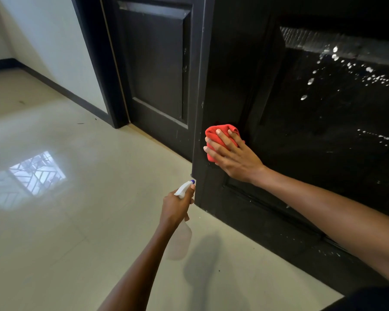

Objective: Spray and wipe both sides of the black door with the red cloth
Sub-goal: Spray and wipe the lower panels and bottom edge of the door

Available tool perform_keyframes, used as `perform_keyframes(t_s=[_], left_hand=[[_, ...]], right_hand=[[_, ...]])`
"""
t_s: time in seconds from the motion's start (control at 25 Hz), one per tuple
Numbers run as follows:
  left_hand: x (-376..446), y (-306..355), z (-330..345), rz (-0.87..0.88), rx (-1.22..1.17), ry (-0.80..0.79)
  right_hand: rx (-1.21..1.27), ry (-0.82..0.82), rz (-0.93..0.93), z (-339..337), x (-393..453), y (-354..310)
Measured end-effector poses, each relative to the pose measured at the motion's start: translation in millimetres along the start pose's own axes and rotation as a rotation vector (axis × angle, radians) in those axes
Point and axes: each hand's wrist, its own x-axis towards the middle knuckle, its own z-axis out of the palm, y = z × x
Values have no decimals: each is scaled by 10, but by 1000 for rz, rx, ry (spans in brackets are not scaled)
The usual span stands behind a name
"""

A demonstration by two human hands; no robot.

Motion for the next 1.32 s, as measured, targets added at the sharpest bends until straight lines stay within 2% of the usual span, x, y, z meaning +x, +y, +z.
perform_keyframes(t_s=[0.16,0.36,0.56,0.8,0.92,1.12,1.32], left_hand=[[37,-23,-6,57,34,-78],[15,-152,2,21,33,-124],[52,-164,-48,11,27,-19],[14,-198,-121,4,20,-26],[-15,-217,-185,31,11,-15],[55,-281,-279,34,15,48],[132,-231,-239,38,38,4]], right_hand=[[14,-43,-21,24,-11,-64],[28,-73,-19,32,-18,-88],[48,-140,-46,110,-42,-208],[9,-289,-126,430,-48,-639],[-40,-425,-240,662,-107,-938],[-95,-714,-609,956,-377,-1415],[5,-887,-873,981,-979,-1383]])
